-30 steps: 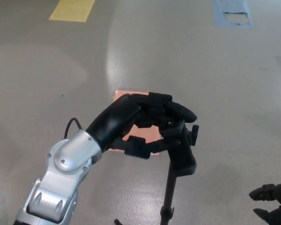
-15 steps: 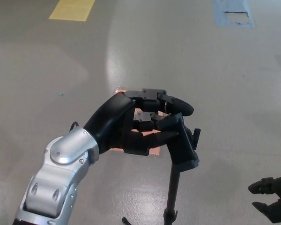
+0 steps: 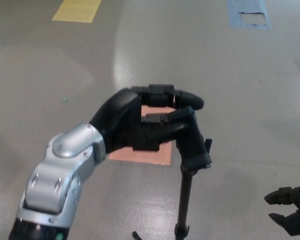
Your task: The robot uses its left hand to grab the top of a phone stand kept on the floor and rotates it anti-clockwise
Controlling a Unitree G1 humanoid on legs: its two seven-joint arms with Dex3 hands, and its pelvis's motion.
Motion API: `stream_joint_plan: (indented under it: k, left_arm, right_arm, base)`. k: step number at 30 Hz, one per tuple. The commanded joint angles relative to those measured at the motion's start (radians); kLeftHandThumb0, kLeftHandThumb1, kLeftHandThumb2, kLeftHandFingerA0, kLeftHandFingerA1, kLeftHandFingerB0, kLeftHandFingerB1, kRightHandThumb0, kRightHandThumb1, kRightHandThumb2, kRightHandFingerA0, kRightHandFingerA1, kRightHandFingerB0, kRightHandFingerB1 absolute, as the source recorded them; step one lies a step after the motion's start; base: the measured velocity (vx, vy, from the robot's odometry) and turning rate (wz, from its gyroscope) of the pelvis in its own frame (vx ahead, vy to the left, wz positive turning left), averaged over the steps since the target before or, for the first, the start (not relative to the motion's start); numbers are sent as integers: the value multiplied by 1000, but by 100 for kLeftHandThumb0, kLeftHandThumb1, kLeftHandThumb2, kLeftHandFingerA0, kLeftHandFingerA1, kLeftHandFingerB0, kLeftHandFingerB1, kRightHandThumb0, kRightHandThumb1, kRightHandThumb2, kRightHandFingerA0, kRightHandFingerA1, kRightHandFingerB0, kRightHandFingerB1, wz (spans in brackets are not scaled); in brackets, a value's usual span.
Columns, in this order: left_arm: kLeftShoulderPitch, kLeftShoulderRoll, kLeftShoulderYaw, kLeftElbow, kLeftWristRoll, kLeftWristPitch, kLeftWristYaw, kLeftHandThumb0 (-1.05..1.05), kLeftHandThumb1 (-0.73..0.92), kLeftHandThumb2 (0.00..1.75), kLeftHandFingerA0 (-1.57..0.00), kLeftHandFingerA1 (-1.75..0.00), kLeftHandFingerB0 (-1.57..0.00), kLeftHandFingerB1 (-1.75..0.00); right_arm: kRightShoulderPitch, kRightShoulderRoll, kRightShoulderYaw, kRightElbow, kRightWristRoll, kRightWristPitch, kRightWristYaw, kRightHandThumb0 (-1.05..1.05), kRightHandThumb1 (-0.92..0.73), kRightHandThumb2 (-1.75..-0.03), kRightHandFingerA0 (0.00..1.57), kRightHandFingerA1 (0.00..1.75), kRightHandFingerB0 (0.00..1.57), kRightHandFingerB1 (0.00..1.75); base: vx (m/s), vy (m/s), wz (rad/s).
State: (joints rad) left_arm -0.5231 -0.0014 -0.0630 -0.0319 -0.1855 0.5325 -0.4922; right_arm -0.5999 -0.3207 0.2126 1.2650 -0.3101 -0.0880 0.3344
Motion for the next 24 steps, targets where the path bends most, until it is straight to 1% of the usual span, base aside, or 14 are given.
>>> stream_joint_plan:
  k: [1, 8, 9, 11, 12, 13, 14, 17, 18, 20, 21, 24]
  left_arm:
    - [-218, -23, 71, 56, -152, 333, 15, -18, 69, 60, -104, -86, -90, -56]
    - [-291, -40, 66, 112, -145, 384, 17, -17, 70, 60, -104, -88, -88, -57]
    - [-320, -48, 56, 131, -135, 410, 24, -18, 71, 60, -100, -90, -87, -57]
    - [-349, -57, 46, 151, -125, 438, 33, -18, 71, 60, -100, -90, -87, -57]
    - [-370, -66, 39, 175, -124, 451, 28, -15, 71, 60, -102, -92, -84, -58]
    - [-370, -66, 39, 175, -124, 451, 28, -15, 71, 60, -102, -92, -84, -58]
    - [-398, -81, 17, 211, -114, 458, 19, -17, 67, 59, -105, -88, -83, -57]
    - [-415, -89, -3, 233, -100, 458, 15, -17, 67, 59, -105, -88, -83, -57]
    - [-421, -93, -16, 244, -92, 454, 11, -20, 66, 58, -109, -87, -86, -57]
    - [-428, -98, -26, 258, -86, 451, 5, -20, 66, 58, -109, -87, -86, -57]
    - [-428, -102, -40, 267, -81, 438, -4, -22, 65, 59, -111, -85, -88, -57]
    - [-426, -113, -64, 284, -71, 424, -9, -22, 63, 61, -113, -86, -90, -58]
  right_arm:
    - [-28, -28, -1, 10, -6, 30, 11, -46, -73, -79, 32, 45, 18, 37]
    - [-32, -30, -6, 8, 0, 27, 22, -45, -73, -78, 31, 45, 17, 37]
    - [-33, -31, -7, 8, 1, 27, 24, -39, -83, -65, 37, 41, 19, 30]
    - [-35, -32, -8, 7, 3, 28, 27, -39, -83, -65, 37, 41, 19, 30]
    - [-34, -34, -6, 6, 1, 23, 29, -44, -75, -78, 29, 44, 16, 36]
    - [-34, -34, -6, 6, 1, 23, 29, -44, -75, -78, 29, 44, 16, 36]
    - [-34, -36, -3, 5, -2, 14, 30, -45, -74, -79, 29, 45, 16, 37]
    - [-34, -37, -3, 5, -3, 9, 30, -45, -74, -79, 29, 45, 16, 37]
    - [-36, -36, -4, 5, -2, 14, 30, -39, -84, -65, 37, 42, 20, 30]
    - [-39, -34, -5, 5, 0, 22, 31, -39, -84, -65, 37, 42, 20, 30]
    - [-41, -34, -6, 3, 1, 26, 32, -46, -74, -80, 33, 48, 19, 38]
    - [-46, -35, -7, -1, 3, 29, 38, -46, -73, -80, 31, 48, 19, 38]
  base:
    - [0, 0, 0]
    - [0, 0, 0]
    - [0, 0, 0]
    - [0, 0, 0]
    - [0, 0, 0]
    - [0, 0, 0]
    - [0, 0, 0]
    - [0, 0, 0]
    - [0, 0, 0]
    - [0, 0, 0]
    - [0, 0, 0]
    - [0, 0, 0]
